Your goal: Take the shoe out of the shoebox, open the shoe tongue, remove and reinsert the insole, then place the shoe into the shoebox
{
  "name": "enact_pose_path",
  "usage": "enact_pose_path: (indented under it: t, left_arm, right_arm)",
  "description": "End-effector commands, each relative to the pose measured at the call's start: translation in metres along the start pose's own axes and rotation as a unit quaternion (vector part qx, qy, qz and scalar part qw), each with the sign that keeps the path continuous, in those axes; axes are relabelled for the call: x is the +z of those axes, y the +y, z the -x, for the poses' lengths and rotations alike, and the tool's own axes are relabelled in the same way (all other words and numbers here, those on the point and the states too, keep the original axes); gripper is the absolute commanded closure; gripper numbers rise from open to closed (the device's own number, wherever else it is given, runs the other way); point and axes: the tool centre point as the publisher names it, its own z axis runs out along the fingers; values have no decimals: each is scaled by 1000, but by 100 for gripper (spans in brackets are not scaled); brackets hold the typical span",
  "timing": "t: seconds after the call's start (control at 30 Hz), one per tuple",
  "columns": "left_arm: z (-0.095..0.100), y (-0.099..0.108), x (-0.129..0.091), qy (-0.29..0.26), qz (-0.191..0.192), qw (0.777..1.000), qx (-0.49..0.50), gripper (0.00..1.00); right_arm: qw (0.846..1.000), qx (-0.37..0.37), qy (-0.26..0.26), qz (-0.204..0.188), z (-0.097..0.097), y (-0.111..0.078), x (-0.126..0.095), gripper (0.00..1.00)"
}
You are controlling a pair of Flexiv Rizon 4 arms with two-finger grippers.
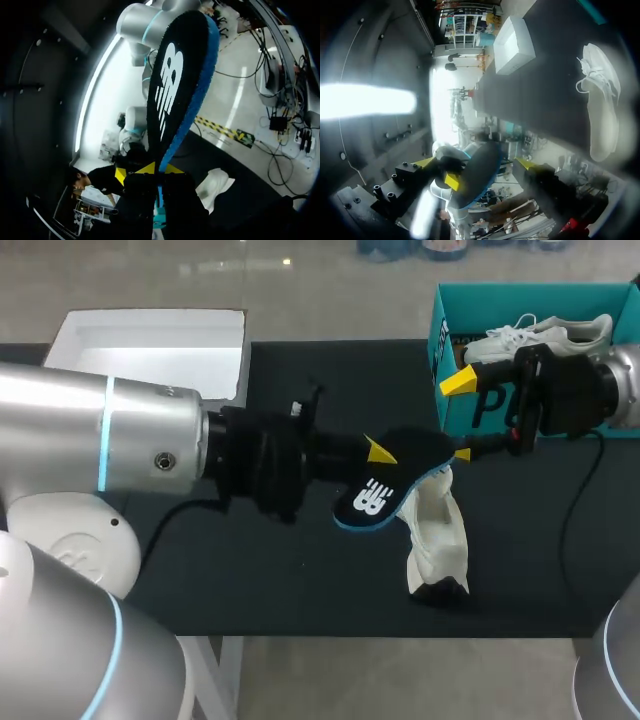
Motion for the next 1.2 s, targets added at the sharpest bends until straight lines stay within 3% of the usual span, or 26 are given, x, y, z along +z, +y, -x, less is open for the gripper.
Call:
enact_pose_path:
  t: [0.03,0.53,0.8,1.2]
  left_arm:
    - [4,-1,3,7,6,1000,3,100]
    - [11,32,22,11,39,999,10,100]
    - [14,51,40,18,37,999,10,100]
    - [27,64,72,28,47,998,24,100]
  right_arm:
    - [1000,0,0,0,0,1,1,0]
    - [1000,0,0,0,0,1,1,0]
    - [1000,0,0,0,0,1,1,0]
    - [1000,0,0,0,0,1,1,0]
